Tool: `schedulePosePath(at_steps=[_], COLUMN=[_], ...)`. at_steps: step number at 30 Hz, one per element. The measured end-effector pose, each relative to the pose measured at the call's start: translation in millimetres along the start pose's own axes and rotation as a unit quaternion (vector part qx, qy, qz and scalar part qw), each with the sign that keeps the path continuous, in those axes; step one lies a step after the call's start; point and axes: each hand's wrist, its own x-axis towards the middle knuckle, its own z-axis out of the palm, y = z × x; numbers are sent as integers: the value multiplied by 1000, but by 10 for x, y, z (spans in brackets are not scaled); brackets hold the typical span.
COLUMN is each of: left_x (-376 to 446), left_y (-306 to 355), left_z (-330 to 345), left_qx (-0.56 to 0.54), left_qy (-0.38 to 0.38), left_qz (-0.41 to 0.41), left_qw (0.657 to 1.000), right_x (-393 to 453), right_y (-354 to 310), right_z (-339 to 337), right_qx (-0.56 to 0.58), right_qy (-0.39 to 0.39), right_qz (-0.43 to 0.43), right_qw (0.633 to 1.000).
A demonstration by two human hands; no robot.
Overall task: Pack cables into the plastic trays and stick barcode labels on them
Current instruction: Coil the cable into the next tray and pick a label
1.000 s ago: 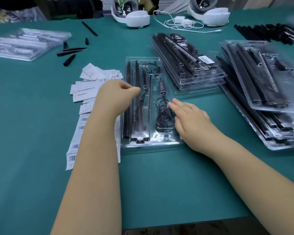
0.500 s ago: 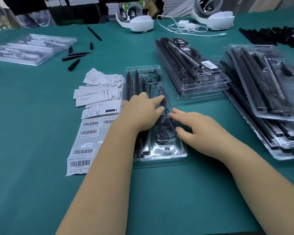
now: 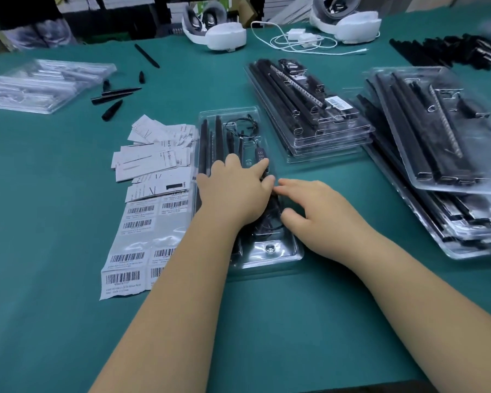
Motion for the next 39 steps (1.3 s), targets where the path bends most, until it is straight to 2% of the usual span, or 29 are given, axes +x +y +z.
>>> schedulePosePath(at_steps=[3,5,8,10,12,15,17,20,24,27,32,39], left_x=[10,21,-3,-12,-4,64,84,38,-99,-190,-249,-235], left_y=[-41,-86,-188,-315,-486,-800,-1008,-1237,-1380,-1376,-1373,-1291], left_z=[-23,-79,-194,-283,-389,-549,-595,-580,-434,-309,-351,-323], left_qx=[-35,-119,-316,-376,-347,-207,-106,-77,-111,-156,-163,-170], left_qy=[24,24,39,34,6,-1,-47,-108,-76,6,104,137], left_qz=[-5,-18,-49,-70,-90,-144,-150,-158,-135,-121,-112,-159], left_qw=[999,992,947,923,934,968,982,979,982,980,975,963], right_x=[10,18,23,21,19,20,24,29,42,52,64,75], right_y=[17,28,32,36,48,55,58,70,102,117,158,205], right_z=[7,8,-5,-9,-7,-1,4,5,9,17,22,20], right_qx=[4,3,0,-1,-1,0,2,3,-2,1,27,44], right_qy=[-1,3,3,1,-1,-1,-2,-3,-4,-2,12,14], right_qz=[4,5,-1,-5,-9,-10,-10,-11,-13,-16,-15,-18], right_qw=[1000,1000,1000,1000,1000,1000,1000,1000,1000,1000,999,999])
